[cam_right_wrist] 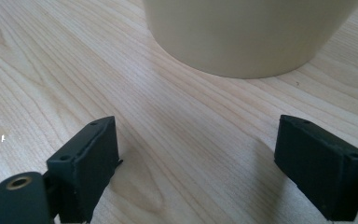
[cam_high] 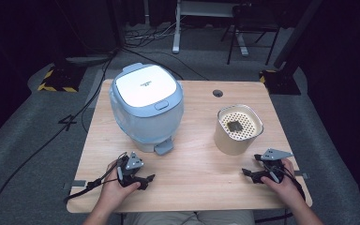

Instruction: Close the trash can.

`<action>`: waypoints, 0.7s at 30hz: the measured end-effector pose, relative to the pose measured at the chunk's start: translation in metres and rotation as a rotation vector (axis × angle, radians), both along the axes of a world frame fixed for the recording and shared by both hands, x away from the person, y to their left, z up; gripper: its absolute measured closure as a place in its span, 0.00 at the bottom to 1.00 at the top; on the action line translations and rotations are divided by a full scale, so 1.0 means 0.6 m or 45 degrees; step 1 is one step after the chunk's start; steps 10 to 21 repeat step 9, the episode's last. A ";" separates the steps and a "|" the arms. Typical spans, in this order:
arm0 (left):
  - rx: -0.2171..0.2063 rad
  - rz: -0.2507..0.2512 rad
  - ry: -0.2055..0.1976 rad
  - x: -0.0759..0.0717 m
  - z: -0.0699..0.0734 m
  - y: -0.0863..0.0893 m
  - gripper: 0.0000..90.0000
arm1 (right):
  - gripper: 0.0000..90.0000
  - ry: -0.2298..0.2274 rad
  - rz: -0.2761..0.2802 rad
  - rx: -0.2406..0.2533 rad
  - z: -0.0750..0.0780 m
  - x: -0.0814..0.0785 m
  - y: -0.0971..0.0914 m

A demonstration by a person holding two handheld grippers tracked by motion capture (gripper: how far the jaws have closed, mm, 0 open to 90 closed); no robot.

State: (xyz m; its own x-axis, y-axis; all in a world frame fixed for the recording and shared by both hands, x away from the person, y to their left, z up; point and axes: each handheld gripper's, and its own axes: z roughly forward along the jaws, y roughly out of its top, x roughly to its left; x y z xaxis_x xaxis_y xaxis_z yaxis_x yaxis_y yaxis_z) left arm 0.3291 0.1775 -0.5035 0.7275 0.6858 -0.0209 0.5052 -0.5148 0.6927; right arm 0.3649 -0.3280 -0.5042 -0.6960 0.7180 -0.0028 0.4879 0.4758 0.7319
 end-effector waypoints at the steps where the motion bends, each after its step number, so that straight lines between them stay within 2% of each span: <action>1: 0.003 -0.002 0.002 0.002 0.000 0.000 0.19 | 0.15 0.000 0.000 0.000 0.000 0.000 0.000; 7: 0.011 -0.046 0.010 0.014 0.000 0.003 0.14 | 0.15 -0.005 -0.003 -0.005 0.000 0.000 0.000; 21: 0.011 -0.048 0.010 0.014 -0.001 0.003 0.14 | 0.15 -0.004 -0.003 -0.005 0.000 0.000 0.000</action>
